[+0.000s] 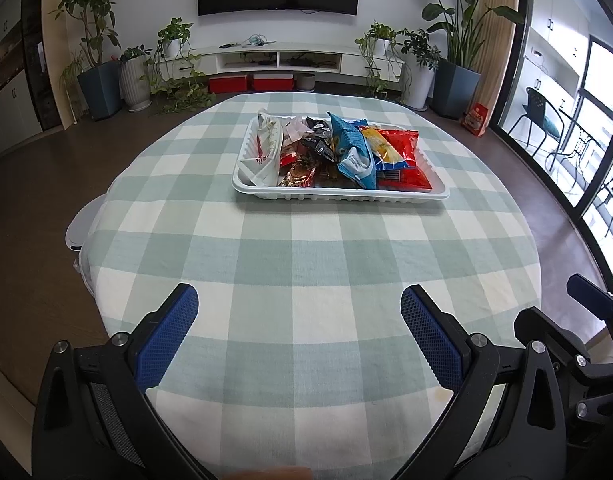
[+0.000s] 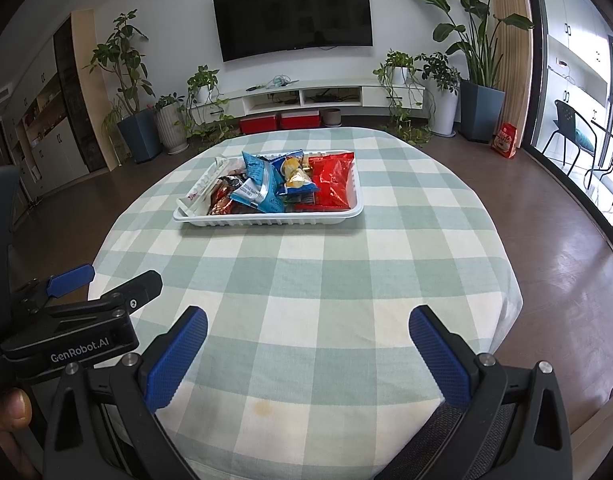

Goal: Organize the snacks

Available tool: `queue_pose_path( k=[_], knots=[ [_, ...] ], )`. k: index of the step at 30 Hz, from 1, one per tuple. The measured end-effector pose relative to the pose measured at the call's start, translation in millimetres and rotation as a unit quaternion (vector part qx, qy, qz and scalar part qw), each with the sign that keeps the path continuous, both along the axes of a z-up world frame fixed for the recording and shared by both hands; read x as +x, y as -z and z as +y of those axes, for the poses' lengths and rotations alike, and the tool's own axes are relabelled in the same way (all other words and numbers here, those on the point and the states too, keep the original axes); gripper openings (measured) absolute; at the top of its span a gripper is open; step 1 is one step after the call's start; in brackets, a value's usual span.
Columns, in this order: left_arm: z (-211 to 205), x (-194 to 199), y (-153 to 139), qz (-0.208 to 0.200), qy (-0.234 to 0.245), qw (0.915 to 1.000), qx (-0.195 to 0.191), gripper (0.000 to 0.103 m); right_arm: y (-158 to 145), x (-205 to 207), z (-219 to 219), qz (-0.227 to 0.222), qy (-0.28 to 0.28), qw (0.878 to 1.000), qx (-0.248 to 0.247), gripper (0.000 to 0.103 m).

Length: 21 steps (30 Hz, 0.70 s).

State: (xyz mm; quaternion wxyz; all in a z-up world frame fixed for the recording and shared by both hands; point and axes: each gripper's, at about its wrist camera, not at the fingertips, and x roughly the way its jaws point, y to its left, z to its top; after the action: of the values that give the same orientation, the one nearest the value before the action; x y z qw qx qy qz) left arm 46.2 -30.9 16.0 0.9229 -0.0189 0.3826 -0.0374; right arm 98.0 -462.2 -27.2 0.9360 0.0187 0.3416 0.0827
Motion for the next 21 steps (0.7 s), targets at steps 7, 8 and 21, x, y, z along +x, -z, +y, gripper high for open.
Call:
queue_pose_path(
  k=[7,8,21],
  knots=[
    [-0.2,0.0,0.1,0.000,0.000,1.0000,0.000,0.103,1.7,-0.5,-0.2,0.001,0.000,1.000,0.000,0.103],
    [-0.2,0.1,0.2,0.000,0.000,1.0000,0.000,0.103,2.0,-1.0,-0.4,0.001,0.000,1.000,0.000,0.103],
    [-0.1,0.1,0.0,0.000,0.000,1.0000,0.000,0.103,0.8,-0.1,-0.1,0.002,0.000,1.000,-0.001,0.103]
  ],
)
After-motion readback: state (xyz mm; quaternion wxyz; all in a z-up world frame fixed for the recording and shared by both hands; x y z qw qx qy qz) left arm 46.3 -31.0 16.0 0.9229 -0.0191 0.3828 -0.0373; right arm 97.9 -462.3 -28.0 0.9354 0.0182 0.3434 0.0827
